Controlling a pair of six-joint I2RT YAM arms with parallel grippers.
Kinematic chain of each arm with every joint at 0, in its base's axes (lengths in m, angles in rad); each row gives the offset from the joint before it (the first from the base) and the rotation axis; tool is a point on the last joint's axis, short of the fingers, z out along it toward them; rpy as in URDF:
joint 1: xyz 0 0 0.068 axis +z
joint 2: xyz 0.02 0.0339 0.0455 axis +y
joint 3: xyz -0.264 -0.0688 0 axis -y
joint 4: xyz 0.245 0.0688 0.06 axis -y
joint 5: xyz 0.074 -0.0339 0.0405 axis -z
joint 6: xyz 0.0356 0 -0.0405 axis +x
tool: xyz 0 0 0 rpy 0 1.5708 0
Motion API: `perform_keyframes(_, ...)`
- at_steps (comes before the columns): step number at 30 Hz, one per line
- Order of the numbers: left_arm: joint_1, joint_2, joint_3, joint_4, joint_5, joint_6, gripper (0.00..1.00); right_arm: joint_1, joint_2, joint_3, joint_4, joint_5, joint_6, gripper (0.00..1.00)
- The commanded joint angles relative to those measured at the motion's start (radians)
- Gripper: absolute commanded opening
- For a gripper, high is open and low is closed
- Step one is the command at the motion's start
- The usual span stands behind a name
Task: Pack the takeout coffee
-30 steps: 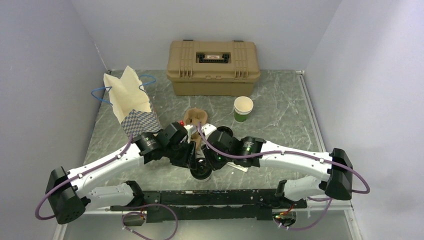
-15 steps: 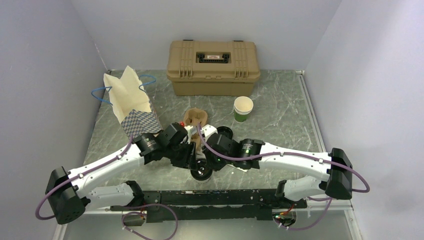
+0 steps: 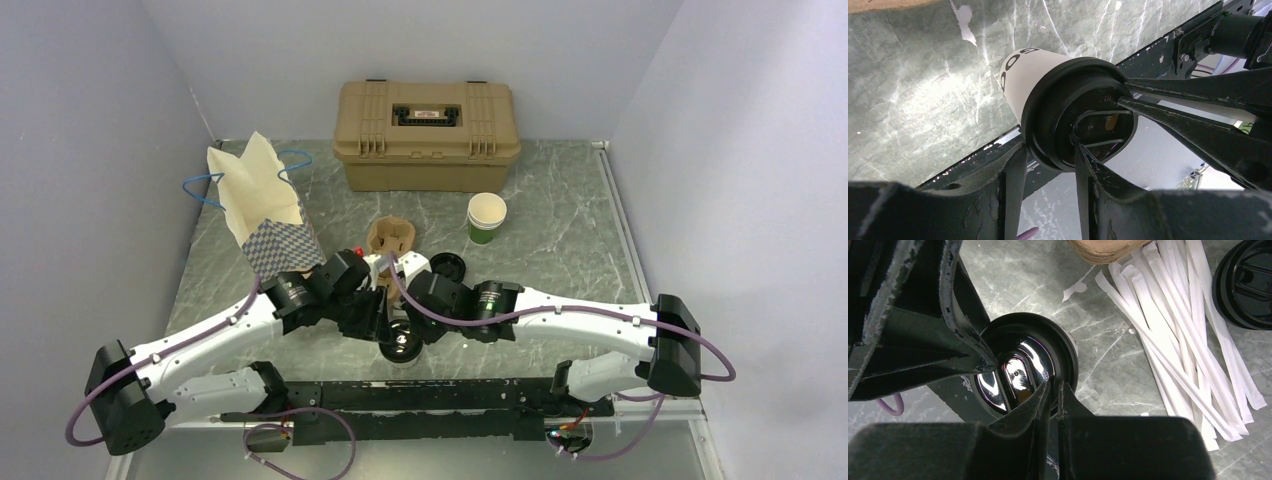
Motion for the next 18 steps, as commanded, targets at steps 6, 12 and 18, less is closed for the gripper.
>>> perform_keyframes(6, -0.001, -0.011, -0.069, 0.038, -0.032, -0.024, 0.43, 0.070, 0.117, -0.090, -0.103, -0.105, 0.046, 0.00)
perform_keyframes(12, -0.001, -0.027, -0.112, 0.053, -0.036, -0.046, 0.41, 0.087, 0.124, -0.123, -0.094, -0.117, 0.070, 0.00)
perform_keyframes(18, -0.001, -0.052, -0.165, 0.078, -0.028, -0.074, 0.39, 0.112, 0.143, -0.151, -0.082, -0.127, 0.090, 0.00)
